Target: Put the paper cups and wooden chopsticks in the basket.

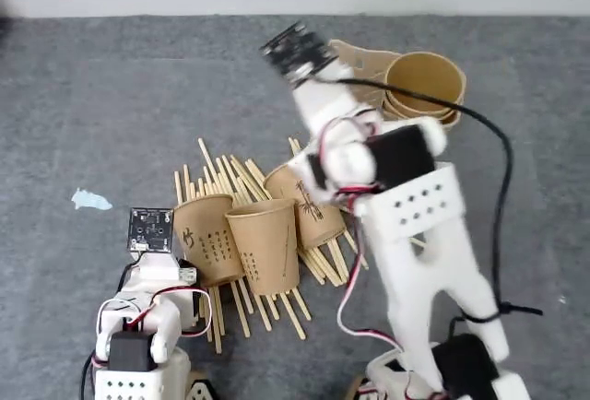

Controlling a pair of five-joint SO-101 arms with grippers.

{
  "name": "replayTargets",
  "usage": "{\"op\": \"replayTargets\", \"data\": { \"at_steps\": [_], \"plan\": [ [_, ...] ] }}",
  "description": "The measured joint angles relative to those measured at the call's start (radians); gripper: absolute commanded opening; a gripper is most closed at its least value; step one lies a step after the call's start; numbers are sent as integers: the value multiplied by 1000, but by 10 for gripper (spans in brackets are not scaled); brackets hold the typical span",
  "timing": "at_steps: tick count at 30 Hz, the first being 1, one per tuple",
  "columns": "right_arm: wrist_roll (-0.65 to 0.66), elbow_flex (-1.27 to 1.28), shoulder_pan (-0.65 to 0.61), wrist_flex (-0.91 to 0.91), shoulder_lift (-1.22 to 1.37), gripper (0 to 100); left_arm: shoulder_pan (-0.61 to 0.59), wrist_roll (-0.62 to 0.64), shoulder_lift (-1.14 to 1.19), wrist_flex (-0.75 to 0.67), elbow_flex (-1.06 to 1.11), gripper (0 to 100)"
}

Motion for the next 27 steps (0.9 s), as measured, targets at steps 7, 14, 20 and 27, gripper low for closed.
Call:
{"op": "replayTargets", "data": {
  "at_steps": [7, 14, 20, 27],
  "plan": [
    [-29, 0, -150, 48, 161, 234, 0, 0, 0, 0, 0, 14],
    [-29, 0, -241, 48, 299, 234, 0, 0, 0, 0, 0, 14],
    [9, 0, -262, 0, 351, 233, 0, 0, 0, 0, 0, 14],
    [60, 0, -265, 6, 405, 62, 0, 0, 0, 0, 0, 14]
  ]
}}
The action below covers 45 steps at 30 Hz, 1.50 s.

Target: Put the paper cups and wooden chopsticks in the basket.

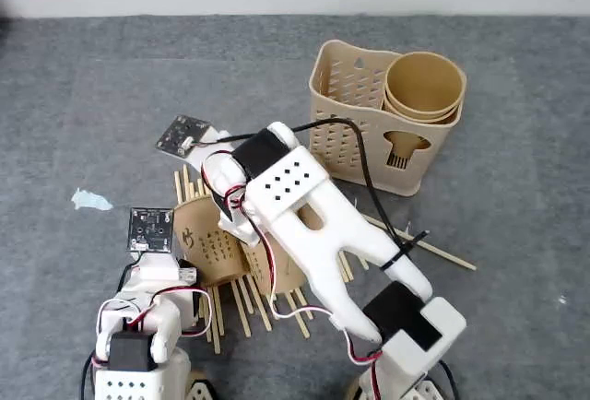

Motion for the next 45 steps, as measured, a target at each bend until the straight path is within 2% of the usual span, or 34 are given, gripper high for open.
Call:
{"op": "replayTargets", "data": {
  "at_steps": [2, 12, 22, 27, 30, 34, 39, 45],
  "plan": [
    [2, 0, 0, 18, 0, 7, 0, 0, 0, 0, 0, 14],
    [2, 0, 2, 84, -21, 8, 0, 0, 0, 0, 0, 14],
    [3, 0, 2, 97, -264, 8, 0, 0, 0, 0, 0, 14],
    [40, -120, 15, 97, -400, 8, 0, 0, 0, 0, 0, 14],
    [126, -230, 80, 97, -439, 8, 0, 0, 0, 0, 0, 14],
    [215, -361, 239, 58, -442, 8, 0, 0, 0, 0, 0, 14],
    [339, -381, 460, -75, -442, 8, 0, 0, 0, 0, 0, 14],
    [382, -381, 617, -238, -387, 8, 0, 0, 0, 0, 0, 14]
  ]
}}
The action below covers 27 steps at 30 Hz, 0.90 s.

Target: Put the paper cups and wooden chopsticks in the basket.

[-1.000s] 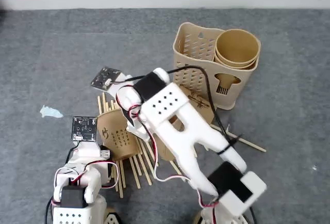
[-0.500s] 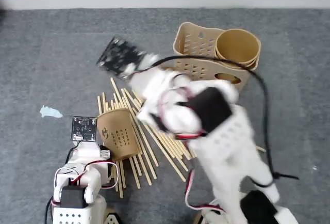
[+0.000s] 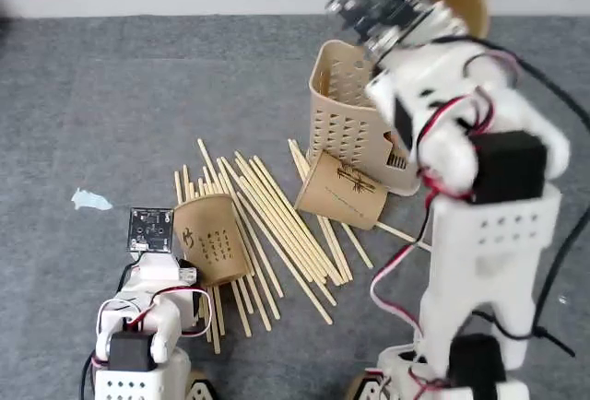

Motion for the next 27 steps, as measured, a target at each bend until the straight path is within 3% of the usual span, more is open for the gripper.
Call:
{"op": "replayTargets", "data": {
  "at_steps": [7, 27],
  "plan": [
    [0, 0, 49, -26, 146, 8, 0, 0, 0, 0, 0, 14],
    [2, -8, 51, 164, 160, 13, 0, 0, 0, 0, 0, 14]
  ]
}}
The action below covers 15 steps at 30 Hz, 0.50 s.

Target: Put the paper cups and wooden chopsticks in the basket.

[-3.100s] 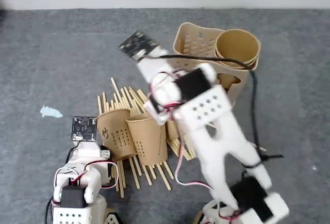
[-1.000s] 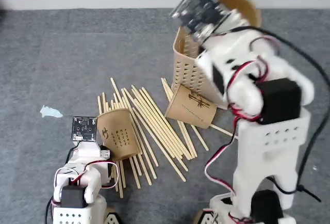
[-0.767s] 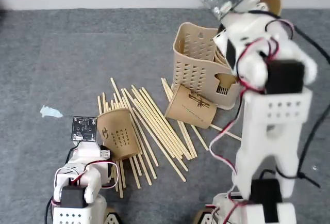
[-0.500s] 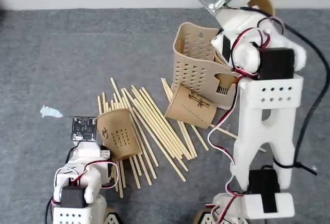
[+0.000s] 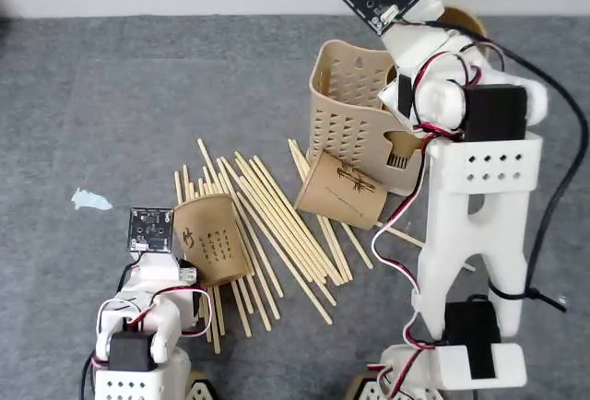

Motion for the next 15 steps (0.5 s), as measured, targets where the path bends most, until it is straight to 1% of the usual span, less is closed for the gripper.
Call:
{"op": "replayTargets", "data": {
  "at_steps": [15],
  "plan": [
    [0, 0, 0, 58, -68, 17, 0, 0, 0, 0, 0, 14]
  ]
}}
